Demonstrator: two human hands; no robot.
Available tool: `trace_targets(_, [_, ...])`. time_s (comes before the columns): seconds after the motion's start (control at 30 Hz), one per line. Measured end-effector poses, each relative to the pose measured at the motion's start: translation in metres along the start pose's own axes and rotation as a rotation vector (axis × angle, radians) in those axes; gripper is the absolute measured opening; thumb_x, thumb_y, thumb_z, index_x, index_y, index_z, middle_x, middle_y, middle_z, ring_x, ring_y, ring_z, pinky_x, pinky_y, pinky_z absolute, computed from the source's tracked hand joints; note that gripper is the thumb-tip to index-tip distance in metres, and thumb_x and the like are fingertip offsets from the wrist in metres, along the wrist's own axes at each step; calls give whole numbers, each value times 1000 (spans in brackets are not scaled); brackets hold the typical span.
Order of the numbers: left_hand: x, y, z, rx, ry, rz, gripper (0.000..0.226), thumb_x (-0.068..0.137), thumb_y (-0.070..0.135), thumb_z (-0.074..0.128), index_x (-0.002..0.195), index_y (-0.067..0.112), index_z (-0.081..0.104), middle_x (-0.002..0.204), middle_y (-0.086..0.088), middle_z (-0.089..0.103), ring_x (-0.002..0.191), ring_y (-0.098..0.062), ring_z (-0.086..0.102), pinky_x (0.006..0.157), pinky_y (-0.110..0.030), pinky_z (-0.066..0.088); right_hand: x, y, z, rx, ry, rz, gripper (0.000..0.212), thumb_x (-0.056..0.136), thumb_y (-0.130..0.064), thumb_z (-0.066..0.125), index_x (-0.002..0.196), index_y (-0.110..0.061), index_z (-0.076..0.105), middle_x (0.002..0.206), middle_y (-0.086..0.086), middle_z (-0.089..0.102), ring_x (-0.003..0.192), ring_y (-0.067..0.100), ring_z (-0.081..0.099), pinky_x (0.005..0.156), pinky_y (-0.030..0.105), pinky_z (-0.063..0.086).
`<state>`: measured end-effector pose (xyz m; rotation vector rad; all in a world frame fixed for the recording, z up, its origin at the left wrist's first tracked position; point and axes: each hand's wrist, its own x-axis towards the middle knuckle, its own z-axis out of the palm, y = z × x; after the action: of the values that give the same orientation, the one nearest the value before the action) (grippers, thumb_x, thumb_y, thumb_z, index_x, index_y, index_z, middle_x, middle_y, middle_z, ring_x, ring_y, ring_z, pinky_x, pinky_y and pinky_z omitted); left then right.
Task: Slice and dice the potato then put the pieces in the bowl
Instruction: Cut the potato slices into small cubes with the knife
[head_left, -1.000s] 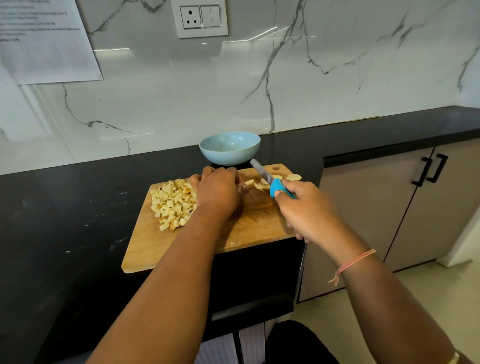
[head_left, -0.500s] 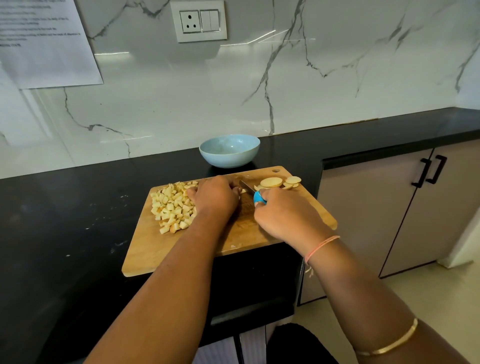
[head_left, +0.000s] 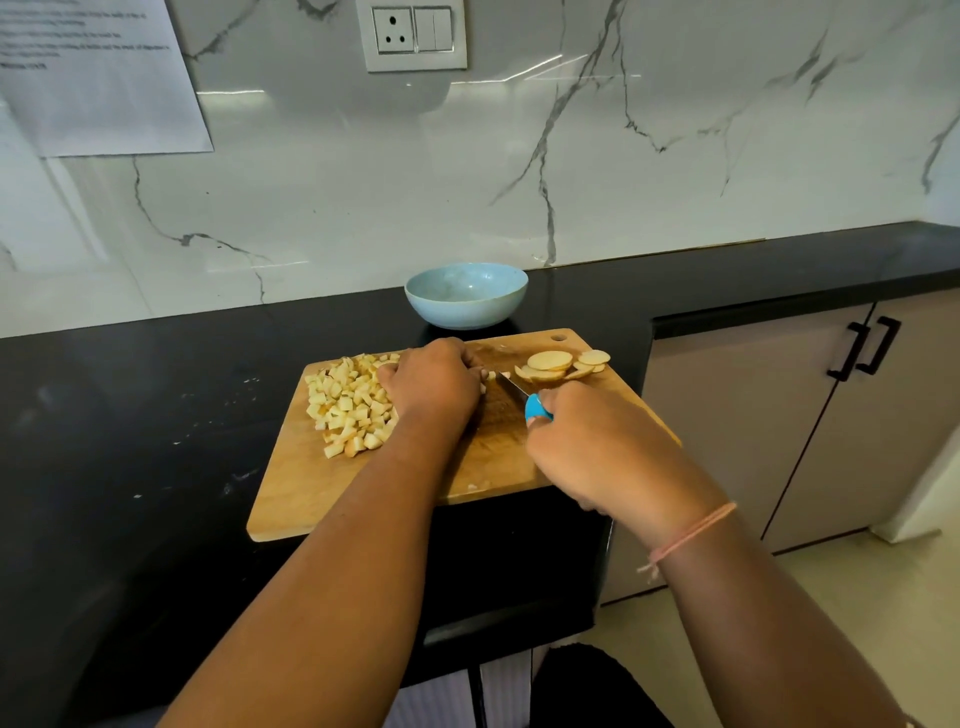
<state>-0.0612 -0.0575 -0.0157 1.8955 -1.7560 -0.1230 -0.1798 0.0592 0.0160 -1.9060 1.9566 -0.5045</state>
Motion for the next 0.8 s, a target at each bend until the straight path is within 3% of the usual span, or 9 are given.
trace_targets(0.07, [-1,0,-3,-6,3,-4,11,94,29,56,95,28,67,94,6,68,102,-17,56,92,-38,27,1,-3,-3,11,31,-8,32,97,-29,41,126,-19,52,87,-1,56,78,19,58,77,37,54])
trace_targets(0.2, [-4,2,-8,-15,-25,-26,23,93,14,52,103,28,68,96,6,65,101,-17,54,95,-39,27,14,-15,0,2,68,-10,38,97,-31,41,133,-19,48,101,0,59,92,19,59,86,36,53])
trace_targets(0.37, [-5,1,-6,-37,-7,-42,25,90,14,50,98,29,69,97,8,68,104,-17,56,97,-41,27,12,-12,9,9,-6,2,35,97,-29,41,129,-19,50,81,-5,51,86,20,61,83,38,54])
trace_targets(0.57, [-6,0,-7,-19,8,-38,20,91,15,50,94,26,67,96,5,67,105,-19,54,97,-42,27,-6,-7,-9,85,-82,41,36,96,-24,40,131,-18,47,79,1,51,78,20,55,78,36,52])
trace_targets(0.8, [-6,1,-9,14,-22,-51,19,93,22,52,108,25,63,106,1,65,112,-22,52,102,-45,28,13,-19,4,41,21,-11,40,97,-30,40,134,-19,47,102,2,59,89,22,62,82,36,55])
